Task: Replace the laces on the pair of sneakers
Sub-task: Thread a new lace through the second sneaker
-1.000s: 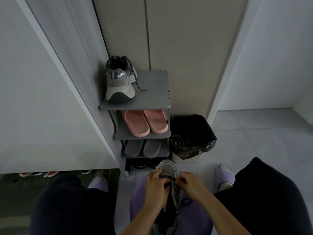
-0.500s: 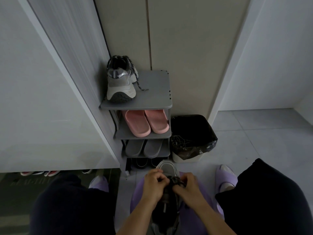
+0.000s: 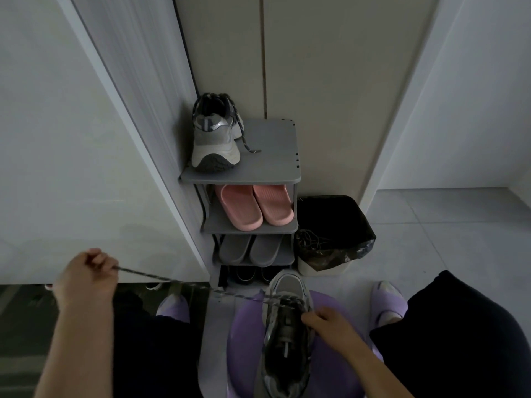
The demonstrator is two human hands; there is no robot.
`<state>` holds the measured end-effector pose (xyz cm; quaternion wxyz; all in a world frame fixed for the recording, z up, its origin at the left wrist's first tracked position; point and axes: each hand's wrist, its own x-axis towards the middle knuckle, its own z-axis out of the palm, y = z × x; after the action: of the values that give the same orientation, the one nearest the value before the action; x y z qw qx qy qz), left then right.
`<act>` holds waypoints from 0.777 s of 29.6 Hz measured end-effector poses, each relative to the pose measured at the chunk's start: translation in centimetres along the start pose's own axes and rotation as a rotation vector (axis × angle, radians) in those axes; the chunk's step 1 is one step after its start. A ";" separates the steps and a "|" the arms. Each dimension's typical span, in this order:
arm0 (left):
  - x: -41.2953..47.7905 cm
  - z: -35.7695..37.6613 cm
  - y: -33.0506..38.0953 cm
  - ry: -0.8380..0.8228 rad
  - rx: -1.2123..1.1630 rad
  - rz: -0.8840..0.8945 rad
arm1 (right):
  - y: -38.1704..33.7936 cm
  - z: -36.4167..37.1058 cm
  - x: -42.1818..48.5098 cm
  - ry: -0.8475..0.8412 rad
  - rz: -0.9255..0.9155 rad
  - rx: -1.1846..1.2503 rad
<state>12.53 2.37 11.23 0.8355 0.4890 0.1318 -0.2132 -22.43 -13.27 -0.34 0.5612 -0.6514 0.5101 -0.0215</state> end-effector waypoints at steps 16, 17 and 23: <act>-12.3 0.8 -16.8 -0.931 1.504 0.017 | -0.4 1.1 -0.6 0.027 -0.086 0.283; -12.4 1.1 -16.6 -0.928 1.500 0.013 | -0.4 1.1 -0.5 0.033 -0.092 0.291; -14.1 1.1 -14.8 -1.241 1.549 -0.291 | -0.4 1.0 -0.5 0.021 -0.133 0.352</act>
<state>-6.95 -1.77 6.56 0.1734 0.6796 -0.4438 -0.5578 -21.82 -12.27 -0.16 0.6584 -0.5751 0.4603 -0.1544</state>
